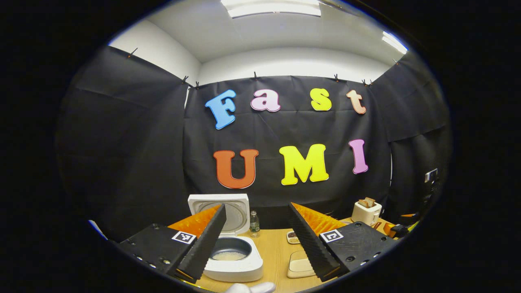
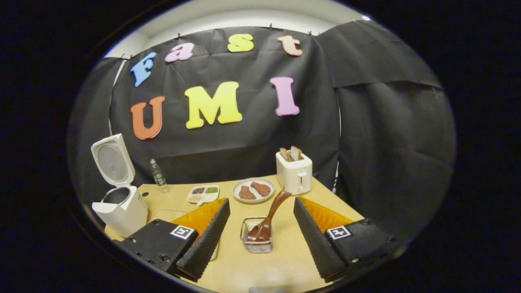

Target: Close the left gripper, press the button to open the rice cooker; take a wooden spoon from the chopstick holder with the right hand, scoop a spoonful of rice and pour it into the rice cooker, then put the wooden spoon back into the chopstick holder.

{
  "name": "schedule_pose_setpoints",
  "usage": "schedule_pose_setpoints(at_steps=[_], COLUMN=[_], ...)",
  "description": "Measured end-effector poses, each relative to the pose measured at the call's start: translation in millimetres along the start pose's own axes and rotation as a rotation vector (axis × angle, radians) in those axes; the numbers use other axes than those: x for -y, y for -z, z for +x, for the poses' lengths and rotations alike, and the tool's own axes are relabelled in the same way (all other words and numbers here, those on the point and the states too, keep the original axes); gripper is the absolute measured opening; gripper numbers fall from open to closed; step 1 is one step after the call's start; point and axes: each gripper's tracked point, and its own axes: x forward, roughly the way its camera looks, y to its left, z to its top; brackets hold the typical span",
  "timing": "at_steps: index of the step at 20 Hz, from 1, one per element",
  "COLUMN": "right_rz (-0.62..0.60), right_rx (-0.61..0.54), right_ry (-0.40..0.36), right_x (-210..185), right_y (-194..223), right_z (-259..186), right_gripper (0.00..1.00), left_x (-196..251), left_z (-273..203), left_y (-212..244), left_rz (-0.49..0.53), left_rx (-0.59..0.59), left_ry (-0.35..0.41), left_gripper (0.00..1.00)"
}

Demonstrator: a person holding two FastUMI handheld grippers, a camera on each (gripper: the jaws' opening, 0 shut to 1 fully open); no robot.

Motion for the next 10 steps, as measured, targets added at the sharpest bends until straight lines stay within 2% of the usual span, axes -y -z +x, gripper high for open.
schedule_pose_setpoints(at_steps=[8, 9, 10], right_rz=[0.135, 0.149, 0.157], right_rx=[-0.145, -0.155, -0.165], right_ry=[0.008, 0.014, 0.016], right_x=[23, 27, 30], right_y=[59, 61, 62], right_z=[128, 138, 144], right_gripper=[1.0, 0.99, 1.0], left_x=[6, 4, 4], left_z=[8, 8, 7], left_y=[16, 16, 18], left_rz=[0.019, 0.021, 0.02], left_rx=[-0.041, -0.044, -0.049], left_ry=[0.001, -0.007, -0.01], left_gripper=[0.95, 0.9, 0.95])
